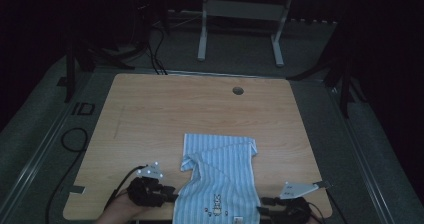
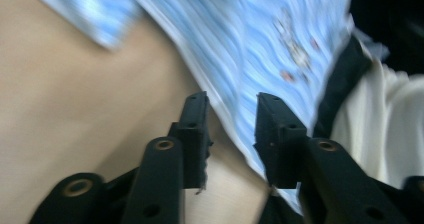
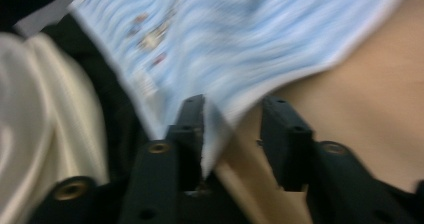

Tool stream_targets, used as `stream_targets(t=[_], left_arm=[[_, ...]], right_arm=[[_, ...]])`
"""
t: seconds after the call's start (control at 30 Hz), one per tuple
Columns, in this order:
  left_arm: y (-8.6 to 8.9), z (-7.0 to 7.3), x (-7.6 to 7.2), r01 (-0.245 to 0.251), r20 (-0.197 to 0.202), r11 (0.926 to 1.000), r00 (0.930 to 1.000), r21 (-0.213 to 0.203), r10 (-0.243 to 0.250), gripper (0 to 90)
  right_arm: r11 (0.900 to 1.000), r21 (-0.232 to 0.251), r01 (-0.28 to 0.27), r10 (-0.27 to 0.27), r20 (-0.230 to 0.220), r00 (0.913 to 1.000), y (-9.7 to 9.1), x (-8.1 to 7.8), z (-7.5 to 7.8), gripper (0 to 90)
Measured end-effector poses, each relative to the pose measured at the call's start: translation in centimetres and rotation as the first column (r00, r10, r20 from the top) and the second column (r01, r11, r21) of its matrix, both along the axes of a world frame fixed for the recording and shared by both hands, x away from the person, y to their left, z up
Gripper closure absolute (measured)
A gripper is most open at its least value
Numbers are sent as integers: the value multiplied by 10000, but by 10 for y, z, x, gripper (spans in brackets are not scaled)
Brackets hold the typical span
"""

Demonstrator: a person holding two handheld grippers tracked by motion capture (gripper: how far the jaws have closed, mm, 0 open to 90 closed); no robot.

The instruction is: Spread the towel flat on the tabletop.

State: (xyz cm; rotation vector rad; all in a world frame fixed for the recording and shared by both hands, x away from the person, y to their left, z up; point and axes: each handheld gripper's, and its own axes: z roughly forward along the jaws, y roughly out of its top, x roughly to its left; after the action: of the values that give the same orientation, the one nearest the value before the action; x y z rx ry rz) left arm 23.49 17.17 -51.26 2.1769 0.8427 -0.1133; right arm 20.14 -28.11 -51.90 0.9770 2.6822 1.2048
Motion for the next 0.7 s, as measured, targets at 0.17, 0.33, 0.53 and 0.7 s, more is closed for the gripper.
stream_targets(t=[0.17,0.33,0.53,0.7], left_arm=[[6,8,38,-628,347,9979,9974,-141,633,639],[-6,8,80,-1139,704,9934,9911,110,1129,637],[-29,8,112,-1158,504,9926,9922,358,1139,570],[-38,2,104,-889,234,9946,9959,539,877,521]], right_arm=[[9960,-63,887,-882,567,9945,-19,38,23,600],[9897,111,1428,-1431,1137,9832,-8,91,33,684],[9861,-48,1662,-1657,585,9844,19,152,23,660],[9836,-683,1671,-1681,-88,9857,37,169,2,625]])
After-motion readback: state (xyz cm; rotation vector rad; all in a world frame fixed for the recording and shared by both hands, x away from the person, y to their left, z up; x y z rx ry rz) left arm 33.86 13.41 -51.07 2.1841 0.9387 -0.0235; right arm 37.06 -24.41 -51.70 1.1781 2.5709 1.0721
